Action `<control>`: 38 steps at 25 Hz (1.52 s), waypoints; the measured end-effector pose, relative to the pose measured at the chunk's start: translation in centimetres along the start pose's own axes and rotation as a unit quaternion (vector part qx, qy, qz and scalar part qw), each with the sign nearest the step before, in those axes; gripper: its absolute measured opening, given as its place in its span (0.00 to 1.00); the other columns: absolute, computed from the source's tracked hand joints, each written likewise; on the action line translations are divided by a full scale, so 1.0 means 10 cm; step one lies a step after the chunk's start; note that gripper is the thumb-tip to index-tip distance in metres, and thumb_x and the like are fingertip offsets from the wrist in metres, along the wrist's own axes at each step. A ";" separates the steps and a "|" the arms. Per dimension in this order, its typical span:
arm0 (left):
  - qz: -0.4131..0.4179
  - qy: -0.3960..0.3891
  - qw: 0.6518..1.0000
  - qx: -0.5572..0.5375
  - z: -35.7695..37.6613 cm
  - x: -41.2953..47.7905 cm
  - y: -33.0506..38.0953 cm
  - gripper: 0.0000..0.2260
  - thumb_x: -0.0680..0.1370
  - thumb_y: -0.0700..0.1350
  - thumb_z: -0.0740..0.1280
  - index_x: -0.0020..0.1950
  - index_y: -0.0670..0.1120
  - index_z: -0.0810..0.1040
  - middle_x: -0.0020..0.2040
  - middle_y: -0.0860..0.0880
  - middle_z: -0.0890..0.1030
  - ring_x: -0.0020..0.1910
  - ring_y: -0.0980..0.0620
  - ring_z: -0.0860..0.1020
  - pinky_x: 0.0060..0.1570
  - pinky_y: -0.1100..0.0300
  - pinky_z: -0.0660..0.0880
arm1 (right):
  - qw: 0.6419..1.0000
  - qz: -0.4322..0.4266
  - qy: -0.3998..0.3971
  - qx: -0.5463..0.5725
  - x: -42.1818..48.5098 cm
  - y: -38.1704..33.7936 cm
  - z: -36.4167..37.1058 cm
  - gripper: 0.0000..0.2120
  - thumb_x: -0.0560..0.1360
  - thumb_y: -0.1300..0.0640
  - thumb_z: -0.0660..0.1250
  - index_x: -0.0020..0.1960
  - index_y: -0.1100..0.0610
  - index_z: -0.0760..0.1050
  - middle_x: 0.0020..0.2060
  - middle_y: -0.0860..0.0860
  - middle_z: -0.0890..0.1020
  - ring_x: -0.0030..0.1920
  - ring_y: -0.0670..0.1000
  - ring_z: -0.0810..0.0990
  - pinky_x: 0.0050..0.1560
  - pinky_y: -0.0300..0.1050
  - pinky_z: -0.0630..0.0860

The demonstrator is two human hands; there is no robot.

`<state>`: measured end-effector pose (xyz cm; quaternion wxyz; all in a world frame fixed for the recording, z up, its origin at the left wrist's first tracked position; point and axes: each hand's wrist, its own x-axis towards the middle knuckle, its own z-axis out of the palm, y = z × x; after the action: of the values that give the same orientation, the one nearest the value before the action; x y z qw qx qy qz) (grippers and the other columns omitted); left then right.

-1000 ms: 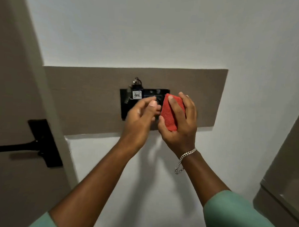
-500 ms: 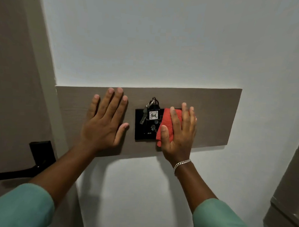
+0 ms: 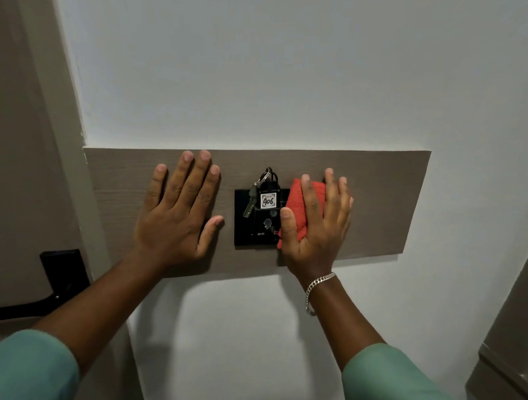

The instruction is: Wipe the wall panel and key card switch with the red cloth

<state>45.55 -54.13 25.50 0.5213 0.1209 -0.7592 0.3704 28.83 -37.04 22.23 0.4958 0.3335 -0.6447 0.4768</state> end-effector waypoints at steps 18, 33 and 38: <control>-0.001 0.007 1.000 0.009 0.00 0.01 0.01 0.34 0.80 0.58 0.56 0.81 0.41 0.53 0.81 0.41 0.52 0.81 0.43 0.49 0.78 0.42 0.47 | 0.998 -0.065 0.002 0.001 -0.03 0.08 0.03 0.24 0.81 0.41 0.55 0.76 0.45 0.64 0.76 0.57 0.67 0.79 0.61 0.61 0.78 0.66 0.57; 0.002 0.013 1.000 0.005 0.02 0.00 0.00 0.35 0.79 0.57 0.56 0.81 0.41 0.53 0.81 0.41 0.53 0.81 0.42 0.49 0.78 0.42 0.47 | 0.999 0.030 0.031 0.004 -0.02 0.09 0.01 0.24 0.82 0.41 0.52 0.74 0.48 0.66 0.76 0.57 0.68 0.79 0.60 0.61 0.75 0.68 0.60; 0.001 0.011 1.000 0.003 0.01 0.01 0.00 0.35 0.80 0.57 0.56 0.81 0.41 0.53 0.81 0.41 0.52 0.81 0.43 0.48 0.78 0.42 0.45 | 0.996 -0.091 0.011 -0.012 -0.04 0.09 -0.01 0.23 0.81 0.43 0.55 0.73 0.50 0.67 0.73 0.60 0.71 0.76 0.64 0.64 0.75 0.68 0.62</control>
<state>45.40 -54.19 25.53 0.5289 0.1182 -0.7524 0.3744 28.12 -36.64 21.63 0.5482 0.3799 -0.6117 0.4254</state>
